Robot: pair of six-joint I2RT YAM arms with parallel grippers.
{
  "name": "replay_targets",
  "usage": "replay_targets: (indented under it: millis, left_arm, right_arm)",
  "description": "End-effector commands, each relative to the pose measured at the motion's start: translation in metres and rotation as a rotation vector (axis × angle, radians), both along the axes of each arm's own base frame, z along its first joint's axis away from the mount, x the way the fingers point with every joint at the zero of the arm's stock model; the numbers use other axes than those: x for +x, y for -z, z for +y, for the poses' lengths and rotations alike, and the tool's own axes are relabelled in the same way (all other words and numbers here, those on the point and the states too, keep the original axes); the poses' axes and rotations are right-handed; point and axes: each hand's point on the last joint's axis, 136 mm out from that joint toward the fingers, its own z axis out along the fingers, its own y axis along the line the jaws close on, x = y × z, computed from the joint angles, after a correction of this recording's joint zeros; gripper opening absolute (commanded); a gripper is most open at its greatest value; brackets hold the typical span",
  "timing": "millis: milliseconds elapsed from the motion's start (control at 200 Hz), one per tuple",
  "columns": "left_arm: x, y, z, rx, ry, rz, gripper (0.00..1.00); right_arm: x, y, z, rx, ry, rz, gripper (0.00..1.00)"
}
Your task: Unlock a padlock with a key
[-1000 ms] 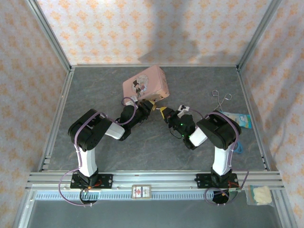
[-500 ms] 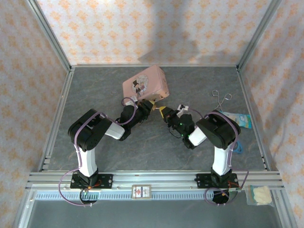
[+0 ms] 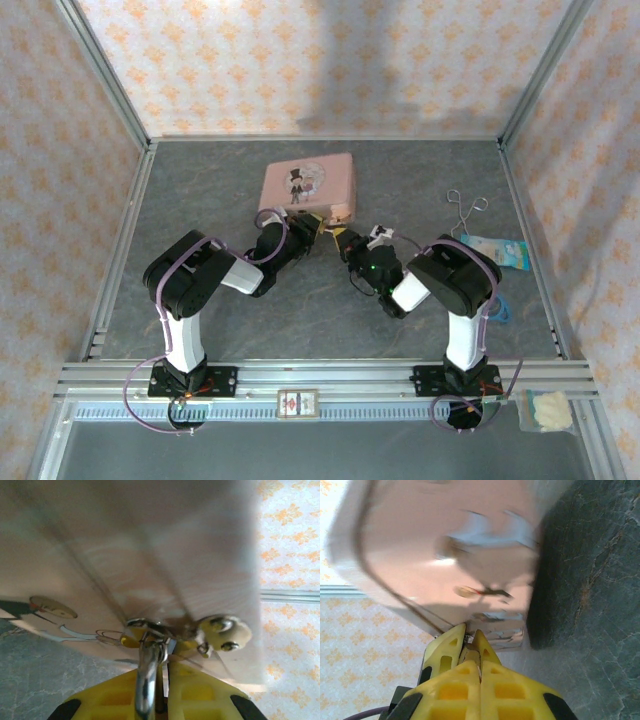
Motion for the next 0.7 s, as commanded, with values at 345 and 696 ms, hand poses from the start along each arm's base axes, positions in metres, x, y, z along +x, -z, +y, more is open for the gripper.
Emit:
replay_targets:
  millis: [345,696]
  left_arm:
    - [-0.009,-0.015,-0.029,-0.072,0.097,-0.013,0.0]
    - [-0.022,-0.011,-0.045,-0.038,0.211,-0.025,0.0]
  right_arm:
    - [-0.011,-0.024,0.048,0.037,-0.206,-0.072,0.0]
    - [-0.004,-0.026,0.053,0.026,-0.315,-0.109,0.0]
